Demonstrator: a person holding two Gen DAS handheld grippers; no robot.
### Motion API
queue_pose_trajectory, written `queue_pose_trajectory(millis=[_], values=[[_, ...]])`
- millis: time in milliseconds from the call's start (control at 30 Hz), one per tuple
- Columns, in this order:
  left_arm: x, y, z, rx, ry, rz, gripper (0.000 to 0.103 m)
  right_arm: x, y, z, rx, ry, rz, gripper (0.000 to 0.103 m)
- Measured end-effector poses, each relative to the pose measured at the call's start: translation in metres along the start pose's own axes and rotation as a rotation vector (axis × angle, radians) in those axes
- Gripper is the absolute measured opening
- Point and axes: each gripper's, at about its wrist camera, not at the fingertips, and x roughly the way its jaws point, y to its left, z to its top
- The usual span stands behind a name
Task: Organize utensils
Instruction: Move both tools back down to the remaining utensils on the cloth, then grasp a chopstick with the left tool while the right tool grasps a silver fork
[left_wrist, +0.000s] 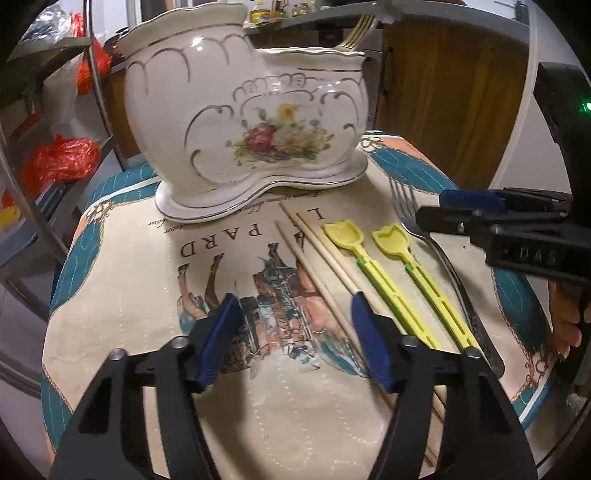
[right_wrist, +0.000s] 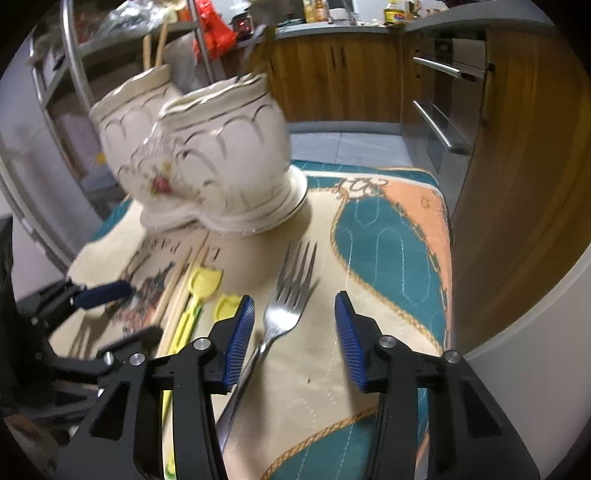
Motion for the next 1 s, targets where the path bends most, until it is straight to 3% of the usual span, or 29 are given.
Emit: queue_pose_trajectory(millis=[167,500,733,800,1000], values=[[-0.001,0.003,0.001,0.025,-0.004,-0.005,0.040,0.004,0.015,-0.006,-0.059,0.031,-0.007,0.040],[-0.003,0.009,0.004,0.090,0.013,-0.030,0.018,-0.001,0.022,-0.020,-0.107,0.029,-0.031,0.029],[-0.008,0.014,0.003,0.152,0.050,-0.049,0.016,-0.005,0.023,-0.018,-0.148,0.078,-0.016,0.011],[-0.009,0.015,0.003,0.168,0.063,-0.050,0.011,-0.007,0.022,-0.019,-0.156,0.094,-0.022,0.006],[-0.019,0.022,-0.009,0.229,0.094,-0.060,0.008,-0.017,0.009,-0.026,-0.157,0.135,-0.010,0.006]])
